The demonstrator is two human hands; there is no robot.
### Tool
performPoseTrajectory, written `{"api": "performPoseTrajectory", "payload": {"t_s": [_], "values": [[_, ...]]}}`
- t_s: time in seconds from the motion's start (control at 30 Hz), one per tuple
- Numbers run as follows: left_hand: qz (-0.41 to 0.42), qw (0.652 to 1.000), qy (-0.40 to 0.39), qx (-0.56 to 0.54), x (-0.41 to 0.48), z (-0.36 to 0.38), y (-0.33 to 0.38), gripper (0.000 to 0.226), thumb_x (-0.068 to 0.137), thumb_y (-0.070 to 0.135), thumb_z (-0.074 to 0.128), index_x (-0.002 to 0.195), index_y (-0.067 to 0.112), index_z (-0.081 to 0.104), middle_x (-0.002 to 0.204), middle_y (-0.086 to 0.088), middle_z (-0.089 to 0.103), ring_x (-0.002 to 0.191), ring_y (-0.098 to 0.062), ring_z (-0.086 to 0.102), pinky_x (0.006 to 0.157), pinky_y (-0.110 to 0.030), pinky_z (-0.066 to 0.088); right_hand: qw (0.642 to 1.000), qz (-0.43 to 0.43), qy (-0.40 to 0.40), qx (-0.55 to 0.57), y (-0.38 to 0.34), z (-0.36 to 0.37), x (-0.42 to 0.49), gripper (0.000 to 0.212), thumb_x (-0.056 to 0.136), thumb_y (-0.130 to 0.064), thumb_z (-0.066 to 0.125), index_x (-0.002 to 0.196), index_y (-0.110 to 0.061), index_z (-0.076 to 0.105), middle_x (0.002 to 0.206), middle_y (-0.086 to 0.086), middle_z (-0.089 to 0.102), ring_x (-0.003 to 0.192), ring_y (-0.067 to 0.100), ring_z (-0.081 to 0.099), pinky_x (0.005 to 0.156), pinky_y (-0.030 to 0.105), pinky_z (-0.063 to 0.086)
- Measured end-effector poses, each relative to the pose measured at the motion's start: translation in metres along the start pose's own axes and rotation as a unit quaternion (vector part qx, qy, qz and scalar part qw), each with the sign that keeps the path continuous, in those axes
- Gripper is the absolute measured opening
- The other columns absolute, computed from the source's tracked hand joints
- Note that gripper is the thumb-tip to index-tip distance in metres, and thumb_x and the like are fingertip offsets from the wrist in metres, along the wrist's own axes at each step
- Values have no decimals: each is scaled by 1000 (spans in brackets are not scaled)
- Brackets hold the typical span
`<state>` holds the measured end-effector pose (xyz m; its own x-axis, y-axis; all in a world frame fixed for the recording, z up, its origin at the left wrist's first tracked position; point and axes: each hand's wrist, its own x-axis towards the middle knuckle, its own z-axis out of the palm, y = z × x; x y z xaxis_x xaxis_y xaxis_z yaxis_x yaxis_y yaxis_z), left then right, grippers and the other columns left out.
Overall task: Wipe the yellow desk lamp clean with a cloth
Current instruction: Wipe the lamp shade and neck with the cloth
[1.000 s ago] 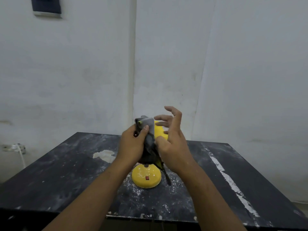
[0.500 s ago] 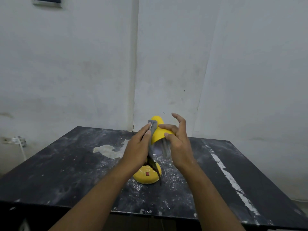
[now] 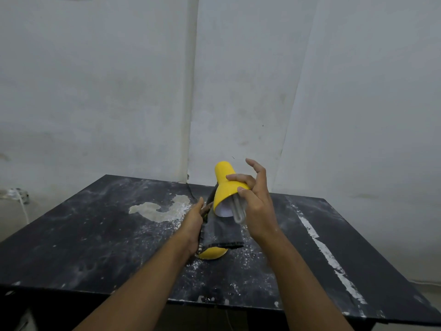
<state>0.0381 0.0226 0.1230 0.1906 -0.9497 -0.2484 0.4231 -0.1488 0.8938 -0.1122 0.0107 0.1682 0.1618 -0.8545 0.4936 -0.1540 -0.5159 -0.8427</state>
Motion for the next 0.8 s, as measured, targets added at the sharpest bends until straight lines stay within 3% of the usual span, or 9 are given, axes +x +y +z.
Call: {"api": "performPoseTrajectory", "payload": {"t_s": [0.07,0.17,0.33,0.47,0.6,0.8], "values": [[-18,1000,-15,-5,-2,3,4,60,110,62,32,101,16,71,68,-4,80,80,-25,73,63,-35,55,1000,0,-4,5,2,0,2,66,88,-22,47,150,-44,39,125,-7,77,125,23,63,105,58,47],[-16,999,-22,20,0,0,3,67,105,72,28,106,21,72,78,-3,82,82,-22,76,64,-33,57,1000,-6,-6,17,6,0,2,65,89,-21,47,150,-42,39,124,-6,77,125,22,64,104,54,48],[48,999,-8,-9,-5,-8,-7,49,107,61,46,114,26,81,113,-7,83,98,-23,81,90,-40,61,999,-13,-9,48,9,-1,3,64,90,-20,48,152,-34,39,122,-2,78,123,17,65,100,35,46],[78,997,3,-6,-7,-3,-11,40,111,47,48,121,20,76,105,-2,84,90,-14,81,75,-29,59,998,-16,-11,58,8,1,4,63,90,-22,49,151,-35,40,122,-3,78,120,12,65,98,32,44],[19,1000,-5,-22,-4,2,-5,53,111,57,40,124,19,76,107,-10,84,102,-30,78,82,-40,59,998,-21,-1,57,10,2,3,61,91,-21,50,149,-38,42,121,-3,78,120,14,66,98,36,46],[-37,999,-17,-20,13,10,-7,78,106,70,31,120,9,76,103,-18,82,93,-31,80,76,-38,58,998,-24,-5,58,9,1,4,61,89,-22,48,148,-37,42,120,-3,78,118,12,66,96,34,47]]}}
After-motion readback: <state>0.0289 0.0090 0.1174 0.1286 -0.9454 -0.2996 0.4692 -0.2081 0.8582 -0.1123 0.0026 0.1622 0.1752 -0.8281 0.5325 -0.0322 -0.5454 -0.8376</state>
